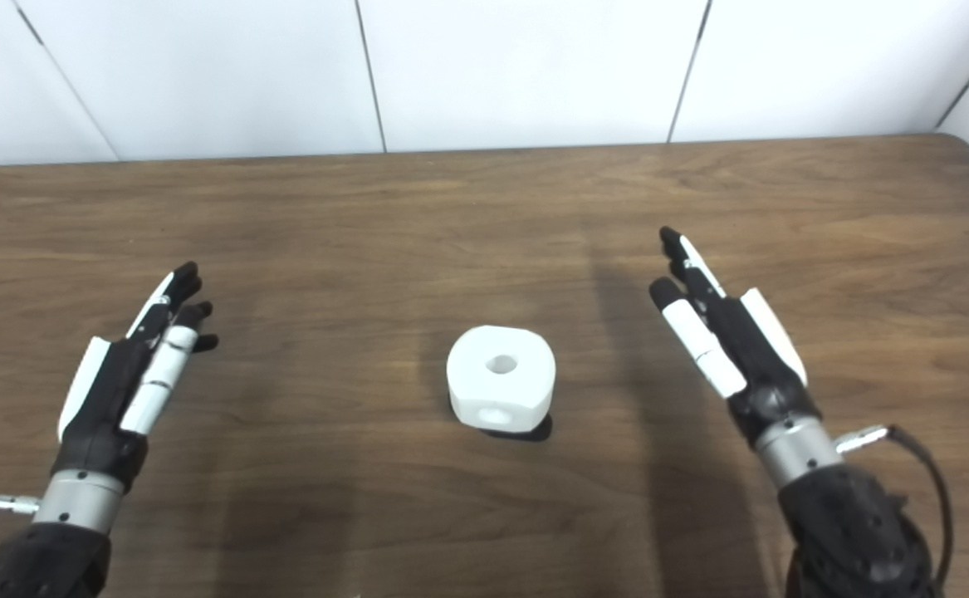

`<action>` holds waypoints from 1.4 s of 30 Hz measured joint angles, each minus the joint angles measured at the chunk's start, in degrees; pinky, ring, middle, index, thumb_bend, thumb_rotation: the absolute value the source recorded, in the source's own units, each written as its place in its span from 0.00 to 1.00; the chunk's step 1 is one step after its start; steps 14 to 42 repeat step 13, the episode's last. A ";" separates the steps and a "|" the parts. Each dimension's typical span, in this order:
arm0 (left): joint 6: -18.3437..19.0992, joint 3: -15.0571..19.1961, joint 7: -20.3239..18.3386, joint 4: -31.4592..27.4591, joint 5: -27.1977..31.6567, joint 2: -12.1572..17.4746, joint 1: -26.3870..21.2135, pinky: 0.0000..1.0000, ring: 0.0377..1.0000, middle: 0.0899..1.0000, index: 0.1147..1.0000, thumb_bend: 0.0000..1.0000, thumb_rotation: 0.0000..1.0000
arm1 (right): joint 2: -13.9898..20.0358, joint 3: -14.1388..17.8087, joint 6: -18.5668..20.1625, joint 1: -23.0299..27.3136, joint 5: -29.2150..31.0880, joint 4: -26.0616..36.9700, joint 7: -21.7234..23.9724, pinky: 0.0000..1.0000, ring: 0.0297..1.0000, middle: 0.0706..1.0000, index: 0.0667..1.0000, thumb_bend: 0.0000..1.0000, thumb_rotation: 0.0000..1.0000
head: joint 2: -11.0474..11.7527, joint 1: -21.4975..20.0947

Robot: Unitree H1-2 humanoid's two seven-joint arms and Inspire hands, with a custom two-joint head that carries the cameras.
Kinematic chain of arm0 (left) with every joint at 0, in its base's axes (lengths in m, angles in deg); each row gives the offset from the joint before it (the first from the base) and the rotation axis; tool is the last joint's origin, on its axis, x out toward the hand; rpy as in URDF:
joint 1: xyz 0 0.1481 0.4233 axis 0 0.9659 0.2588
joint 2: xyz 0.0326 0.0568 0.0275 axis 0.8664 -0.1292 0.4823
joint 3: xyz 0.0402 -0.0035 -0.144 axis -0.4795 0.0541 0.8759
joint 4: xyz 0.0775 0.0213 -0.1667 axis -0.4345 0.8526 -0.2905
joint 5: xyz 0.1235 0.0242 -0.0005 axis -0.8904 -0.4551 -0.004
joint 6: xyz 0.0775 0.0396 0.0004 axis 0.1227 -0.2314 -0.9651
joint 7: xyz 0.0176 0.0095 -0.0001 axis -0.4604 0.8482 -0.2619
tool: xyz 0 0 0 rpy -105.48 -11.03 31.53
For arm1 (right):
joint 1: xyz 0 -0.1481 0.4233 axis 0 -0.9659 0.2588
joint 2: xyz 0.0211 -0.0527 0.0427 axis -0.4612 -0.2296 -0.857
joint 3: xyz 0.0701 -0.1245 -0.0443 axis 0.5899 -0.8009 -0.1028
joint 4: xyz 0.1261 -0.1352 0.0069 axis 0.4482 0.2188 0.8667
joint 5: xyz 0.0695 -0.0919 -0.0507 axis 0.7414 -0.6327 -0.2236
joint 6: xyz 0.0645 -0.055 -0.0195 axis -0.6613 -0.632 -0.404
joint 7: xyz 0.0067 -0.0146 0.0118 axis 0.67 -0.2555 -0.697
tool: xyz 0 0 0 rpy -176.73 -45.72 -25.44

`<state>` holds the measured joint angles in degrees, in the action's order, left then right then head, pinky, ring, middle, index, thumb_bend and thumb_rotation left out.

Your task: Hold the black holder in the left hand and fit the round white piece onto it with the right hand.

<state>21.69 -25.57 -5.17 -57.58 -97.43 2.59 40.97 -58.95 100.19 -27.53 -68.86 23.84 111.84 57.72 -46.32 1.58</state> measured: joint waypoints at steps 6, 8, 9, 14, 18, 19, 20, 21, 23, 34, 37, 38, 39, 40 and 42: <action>-1.33 -0.03 5.80 1.80 9.42 -2.20 0.41 0.97 0.99 0.97 0.96 0.50 0.89 | 0.05 0.43 -0.69 -1.65 7.30 -1.74 -4.81 1.00 1.00 1.00 1.00 0.66 1.00 | -0.09 0.00; -2.07 -0.72 7.23 2.06 10.30 -2.34 0.58 0.99 1.00 0.99 0.98 0.51 0.94 | 0.13 0.02 -1.35 -1.94 8.49 -2.26 -5.68 1.00 1.00 1.00 1.00 0.68 1.00 | -0.17 0.00; -2.49 -1.14 7.66 2.20 10.62 -2.33 0.64 1.00 1.00 1.00 0.99 0.51 0.95 | 0.19 -0.30 -2.00 -2.04 8.94 -3.00 -6.23 1.00 1.00 1.00 1.00 0.68 1.00 | -0.18 0.00; -3.23 -2.78 8.69 2.70 10.81 -2.19 0.73 1.00 1.00 1.00 1.00 0.49 0.99 | 0.30 -1.68 -2.75 -2.31 8.99 -3.84 -7.57 1.00 1.00 1.00 1.00 0.65 1.00 | -0.18 0.00; -3.23 -2.78 8.69 2.70 10.81 -2.19 0.73 1.00 1.00 1.00 1.00 0.49 0.99 | 0.30 -1.68 -2.75 -2.31 8.99 -3.84 -7.57 1.00 1.00 1.00 1.00 0.65 1.00 | -0.18 0.00; -3.23 -2.78 8.69 2.70 10.81 -2.19 0.73 1.00 1.00 1.00 1.00 0.49 0.99 | 0.30 -1.68 -2.75 -2.31 8.99 -3.84 -7.57 1.00 1.00 1.00 1.00 0.65 1.00 | -0.18 0.00; -3.23 -2.78 8.69 2.70 10.81 -2.19 0.73 1.00 1.00 1.00 1.00 0.49 0.99 | 0.30 -1.68 -2.75 -2.31 8.99 -3.84 -7.57 1.00 1.00 1.00 1.00 0.65 1.00 | -0.18 0.00; -3.23 -2.78 8.69 2.70 10.81 -2.19 0.73 1.00 1.00 1.00 1.00 0.49 0.99 | 0.30 -1.68 -2.75 -2.31 8.99 -3.84 -7.57 1.00 1.00 1.00 1.00 0.65 1.00 | -0.18 0.00; -3.23 -2.78 8.69 2.70 10.81 -2.19 0.73 1.00 1.00 1.00 1.00 0.49 0.99 | 0.30 -1.68 -2.75 -2.31 8.99 -3.84 -7.57 1.00 1.00 1.00 1.00 0.65 1.00 | -0.18 0.00; -3.23 -2.78 8.69 2.70 10.81 -2.19 0.73 1.00 1.00 1.00 1.00 0.49 0.99 | 0.30 -1.68 -2.75 -2.31 8.99 -3.84 -7.57 1.00 1.00 1.00 1.00 0.65 1.00 | -0.18 0.00; -3.23 -2.78 8.69 2.70 10.81 -2.19 0.73 1.00 1.00 1.00 1.00 0.49 0.99 | 0.30 -1.68 -2.75 -2.31 8.99 -3.84 -7.57 1.00 1.00 1.00 1.00 0.65 1.00 | -0.18 0.00; -3.23 -2.78 8.69 2.70 10.81 -2.19 0.73 1.00 1.00 1.00 1.00 0.49 0.99 | 0.30 -1.68 -2.75 -2.31 8.99 -3.84 -7.57 1.00 1.00 1.00 1.00 0.65 1.00 | -0.18 0.00; -3.23 -2.78 8.69 2.70 10.81 -2.19 0.73 1.00 1.00 1.00 1.00 0.49 0.99 | 0.30 -1.68 -2.75 -2.31 8.99 -3.84 -7.57 1.00 1.00 1.00 1.00 0.65 1.00 | -0.18 0.00; -3.23 -2.78 8.69 2.70 10.81 -2.19 0.73 1.00 1.00 1.00 1.00 0.49 0.99 | 0.30 -1.68 -2.75 -2.31 8.99 -3.84 -7.57 1.00 1.00 1.00 1.00 0.65 1.00 | -0.18 0.00; -3.23 -2.78 8.69 2.70 10.81 -2.19 0.73 1.00 1.00 1.00 1.00 0.49 0.99 | 0.30 -1.68 -2.75 -2.31 8.99 -3.84 -7.57 1.00 1.00 1.00 1.00 0.65 1.00 | -0.18 0.00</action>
